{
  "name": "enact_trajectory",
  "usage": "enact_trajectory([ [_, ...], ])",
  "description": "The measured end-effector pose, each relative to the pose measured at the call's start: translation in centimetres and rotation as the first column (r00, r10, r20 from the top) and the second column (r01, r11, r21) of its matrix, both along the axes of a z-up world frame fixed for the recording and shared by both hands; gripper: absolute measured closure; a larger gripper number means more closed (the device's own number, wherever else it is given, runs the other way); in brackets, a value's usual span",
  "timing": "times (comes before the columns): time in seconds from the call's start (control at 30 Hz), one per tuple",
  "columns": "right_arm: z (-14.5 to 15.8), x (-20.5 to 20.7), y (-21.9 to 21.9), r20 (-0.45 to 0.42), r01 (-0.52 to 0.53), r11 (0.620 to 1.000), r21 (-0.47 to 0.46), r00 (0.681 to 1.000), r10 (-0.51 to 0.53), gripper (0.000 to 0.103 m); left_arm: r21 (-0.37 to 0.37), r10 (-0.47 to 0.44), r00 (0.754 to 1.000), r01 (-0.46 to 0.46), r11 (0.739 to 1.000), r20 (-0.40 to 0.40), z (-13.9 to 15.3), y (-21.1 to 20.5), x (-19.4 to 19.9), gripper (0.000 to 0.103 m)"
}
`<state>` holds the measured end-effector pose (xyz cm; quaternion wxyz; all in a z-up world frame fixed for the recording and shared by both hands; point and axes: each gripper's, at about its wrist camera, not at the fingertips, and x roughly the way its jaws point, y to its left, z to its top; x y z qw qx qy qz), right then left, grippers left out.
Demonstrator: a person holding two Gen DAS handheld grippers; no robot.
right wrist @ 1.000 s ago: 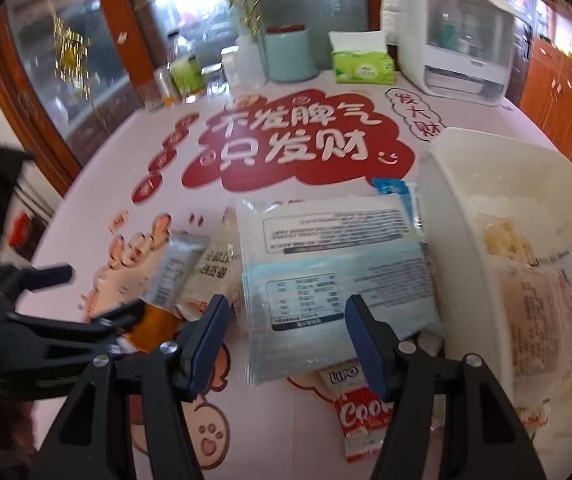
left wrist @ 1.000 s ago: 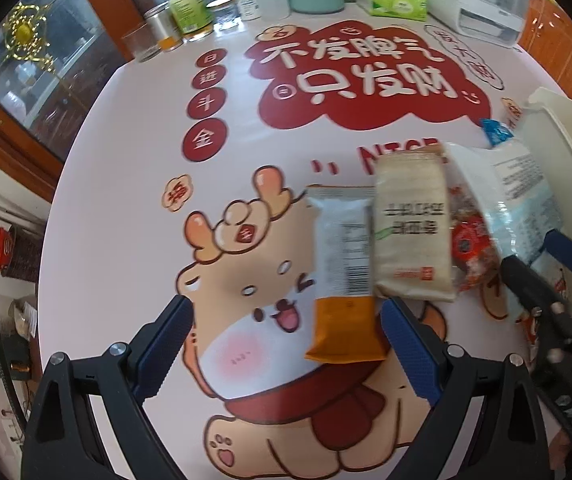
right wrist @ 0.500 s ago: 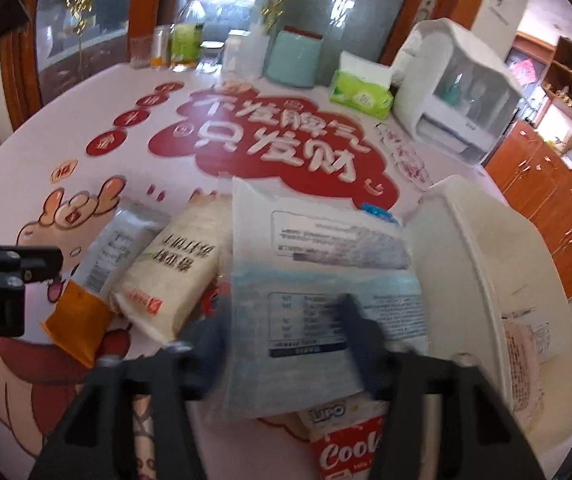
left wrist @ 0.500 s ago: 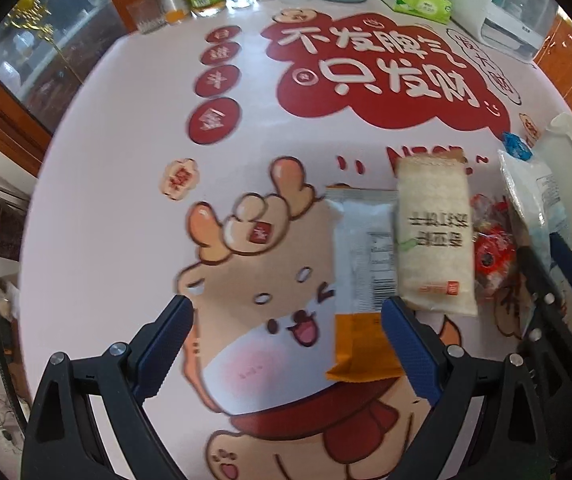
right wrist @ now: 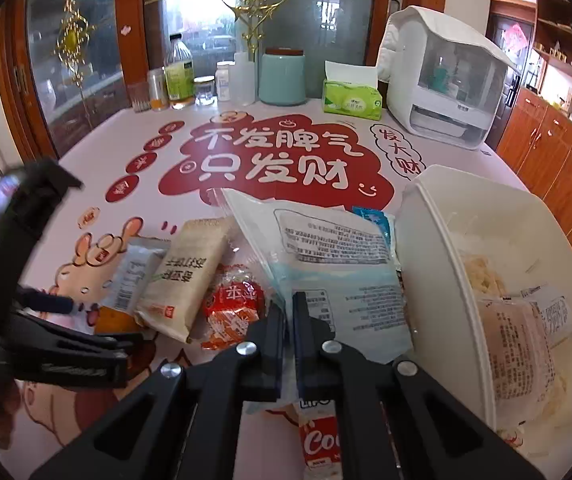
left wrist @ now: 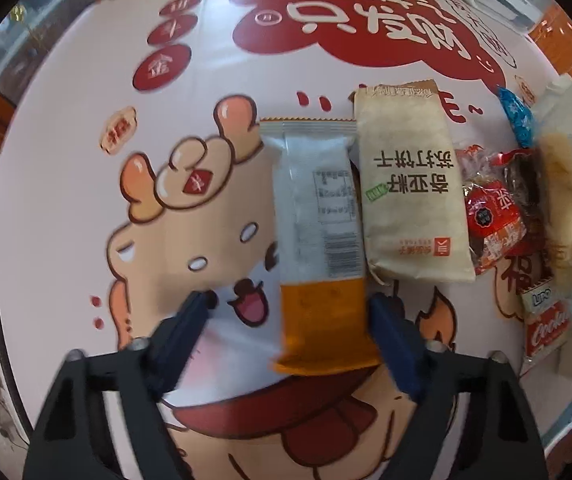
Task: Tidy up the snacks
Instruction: 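Grasp the orange-ended bar with left gripper while right grasps clear printed bag, then carry both packets into the white tray and open both grippers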
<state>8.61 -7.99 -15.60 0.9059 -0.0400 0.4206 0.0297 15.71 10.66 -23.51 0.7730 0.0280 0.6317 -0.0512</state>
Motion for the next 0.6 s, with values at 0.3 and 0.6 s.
enact_trajectory([
  [0.3,3.3,-1.9,0.0,0.065,-0.071,0.996,0.063,0.996,0.066,0.100,0.000,0.045,0.998,-0.045,0.999,0.053,1.8,0.6,-1.6,0.066],
  [0.6,8.2,-4.6,-0.2,0.193,-0.153,0.984,0.092,0.972,0.133,0.100,0.035,0.020,0.964,-0.031,0.999,0.267,10.8,0.3,-4.2,0.066],
])
